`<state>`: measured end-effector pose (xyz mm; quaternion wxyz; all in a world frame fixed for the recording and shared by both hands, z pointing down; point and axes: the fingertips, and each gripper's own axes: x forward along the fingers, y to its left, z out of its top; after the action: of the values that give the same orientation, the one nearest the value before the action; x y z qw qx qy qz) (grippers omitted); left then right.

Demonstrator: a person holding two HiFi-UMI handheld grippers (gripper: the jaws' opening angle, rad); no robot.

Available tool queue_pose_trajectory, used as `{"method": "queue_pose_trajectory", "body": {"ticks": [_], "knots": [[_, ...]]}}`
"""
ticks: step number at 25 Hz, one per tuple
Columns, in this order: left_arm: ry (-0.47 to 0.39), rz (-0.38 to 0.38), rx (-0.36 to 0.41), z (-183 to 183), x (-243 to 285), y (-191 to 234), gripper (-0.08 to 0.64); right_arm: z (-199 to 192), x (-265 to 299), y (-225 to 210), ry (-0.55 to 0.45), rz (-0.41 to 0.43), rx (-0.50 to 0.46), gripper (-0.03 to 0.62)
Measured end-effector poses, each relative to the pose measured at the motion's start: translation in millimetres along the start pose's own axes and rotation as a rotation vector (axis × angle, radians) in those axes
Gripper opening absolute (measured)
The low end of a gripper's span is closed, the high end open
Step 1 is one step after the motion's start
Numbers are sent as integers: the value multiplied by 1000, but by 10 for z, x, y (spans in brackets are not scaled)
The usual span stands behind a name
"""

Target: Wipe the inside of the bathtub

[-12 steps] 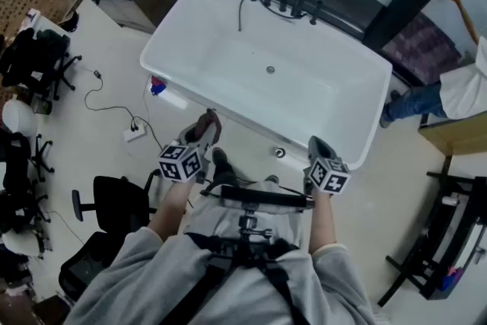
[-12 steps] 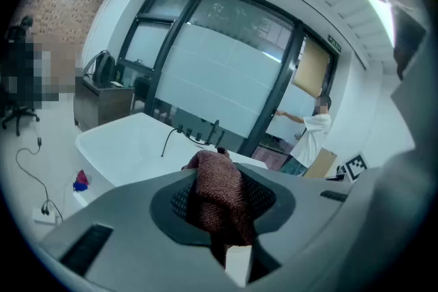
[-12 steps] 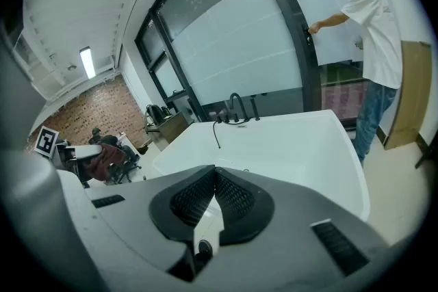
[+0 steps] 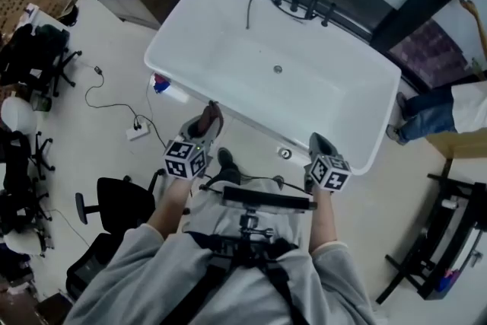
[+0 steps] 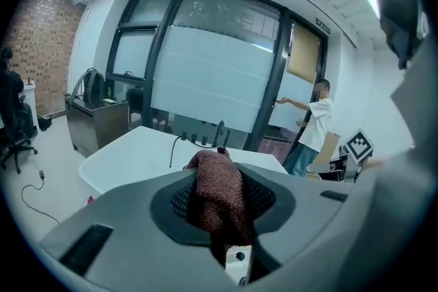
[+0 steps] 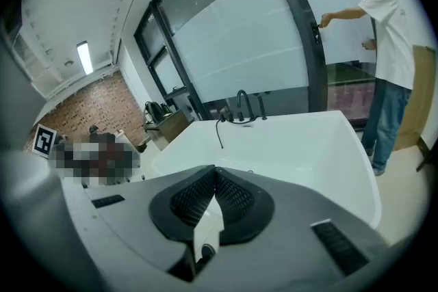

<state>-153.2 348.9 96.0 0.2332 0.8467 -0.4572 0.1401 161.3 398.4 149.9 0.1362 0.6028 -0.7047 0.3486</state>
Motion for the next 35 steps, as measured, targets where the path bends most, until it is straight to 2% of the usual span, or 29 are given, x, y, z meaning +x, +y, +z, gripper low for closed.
{"method": "queue_pose_trajectory", "body": {"ticks": [8, 21, 35], "knots": [[-5, -42, 2, 274, 152, 705, 100, 191, 536, 553, 2, -22, -4, 8], [3, -96, -5, 468, 307, 1750, 100, 310, 1395, 1308, 32, -48, -22, 8], [-9, -88, -25, 612, 430, 2040, 100, 533, 1773, 1508, 36, -35, -53, 8]]}}
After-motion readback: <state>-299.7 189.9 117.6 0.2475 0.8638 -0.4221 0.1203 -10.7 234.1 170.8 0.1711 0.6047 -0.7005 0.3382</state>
